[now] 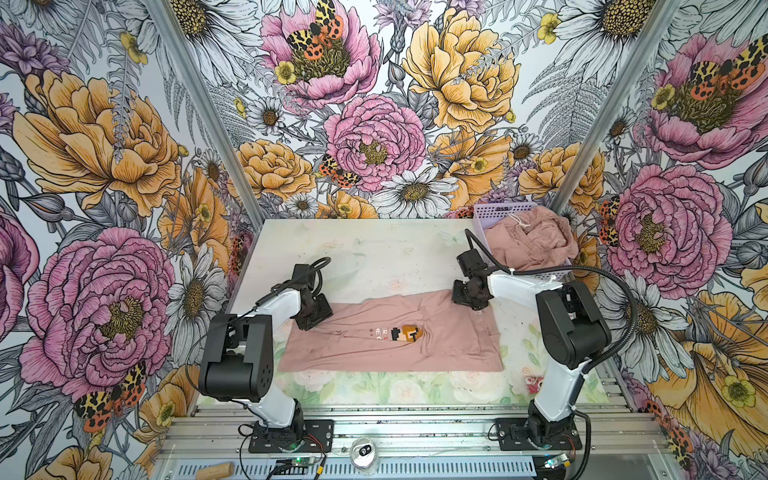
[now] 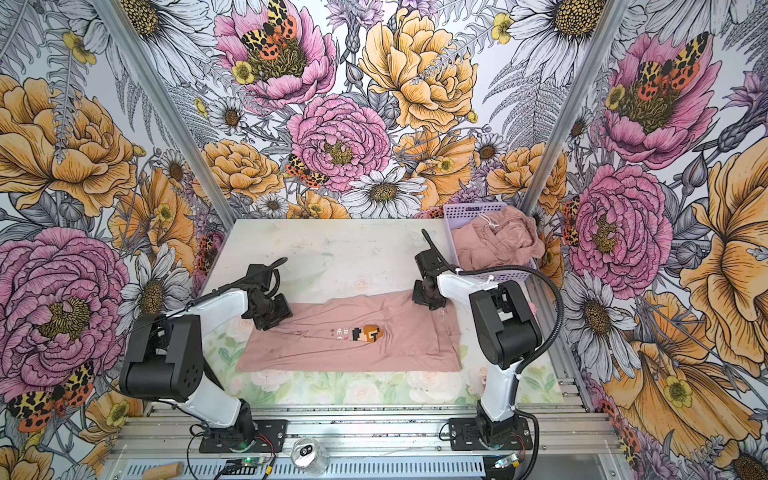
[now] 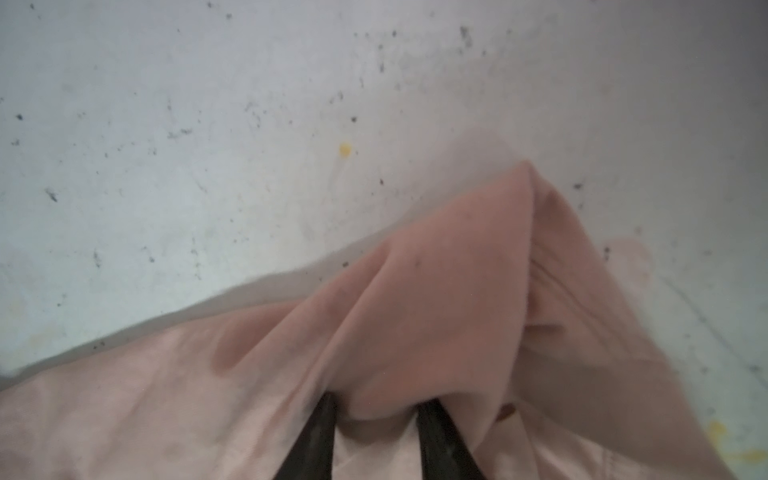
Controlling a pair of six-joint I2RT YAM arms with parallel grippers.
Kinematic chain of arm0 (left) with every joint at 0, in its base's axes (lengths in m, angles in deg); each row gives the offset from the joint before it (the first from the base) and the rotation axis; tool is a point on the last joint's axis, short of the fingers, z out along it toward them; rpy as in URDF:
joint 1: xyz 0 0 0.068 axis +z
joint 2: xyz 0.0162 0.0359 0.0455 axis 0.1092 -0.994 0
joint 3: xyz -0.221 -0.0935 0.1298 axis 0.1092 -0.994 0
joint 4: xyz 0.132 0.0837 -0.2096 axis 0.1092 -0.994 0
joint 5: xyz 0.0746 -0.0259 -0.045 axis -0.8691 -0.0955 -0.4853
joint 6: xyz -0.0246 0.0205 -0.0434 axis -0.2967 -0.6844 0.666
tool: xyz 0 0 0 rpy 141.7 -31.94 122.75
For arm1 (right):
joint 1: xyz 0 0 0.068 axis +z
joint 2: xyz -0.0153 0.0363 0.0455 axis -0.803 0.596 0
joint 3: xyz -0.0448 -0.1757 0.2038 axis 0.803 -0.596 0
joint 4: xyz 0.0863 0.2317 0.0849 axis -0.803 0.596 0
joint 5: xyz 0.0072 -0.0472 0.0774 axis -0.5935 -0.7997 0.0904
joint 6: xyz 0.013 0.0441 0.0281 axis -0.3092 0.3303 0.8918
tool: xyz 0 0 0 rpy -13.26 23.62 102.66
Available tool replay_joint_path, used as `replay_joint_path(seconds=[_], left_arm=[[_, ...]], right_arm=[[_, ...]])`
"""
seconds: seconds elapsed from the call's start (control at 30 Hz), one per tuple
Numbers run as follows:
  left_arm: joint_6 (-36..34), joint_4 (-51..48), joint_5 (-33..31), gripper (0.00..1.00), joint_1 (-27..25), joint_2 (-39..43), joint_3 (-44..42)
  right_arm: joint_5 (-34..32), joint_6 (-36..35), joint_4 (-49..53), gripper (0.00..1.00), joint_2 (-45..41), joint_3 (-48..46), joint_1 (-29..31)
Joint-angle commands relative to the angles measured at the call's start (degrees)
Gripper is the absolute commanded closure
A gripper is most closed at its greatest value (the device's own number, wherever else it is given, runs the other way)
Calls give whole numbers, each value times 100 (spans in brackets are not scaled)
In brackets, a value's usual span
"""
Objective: Fold and stack the mixed laundry pile
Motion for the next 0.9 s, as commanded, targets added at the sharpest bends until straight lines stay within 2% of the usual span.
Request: replay_joint_path(seconds=[0.0, 0.2, 0.33, 0.43, 0.67, 0.77, 0.87], left_arm=[[-59, -67, -217, 49, 182, -385, -88], [56, -15, -224, 50, 541, -642, 5], [103, -45, -134, 49, 702, -485, -29], [74, -214, -76, 44, 792, -184, 13], [171, -835, -242, 22, 949, 786, -31], [105, -1126, -513, 16, 997, 993, -69], [-12, -1358, -878, 15, 951, 1265, -45]], right_arm=[[-307, -214, 140, 64, 590, 321, -38], [-260, -402, 380, 64, 1326, 1452, -76], [-69, -564, 676, 64, 1959, 2525, -64], [-4, -640, 989, 64, 2190, 3150, -58], [20, -929, 1506, 59, 1498, 3316, -81], [114, -979, 1584, 57, 1079, 3061, -82], [219, -990, 1607, 56, 754, 2773, -84]])
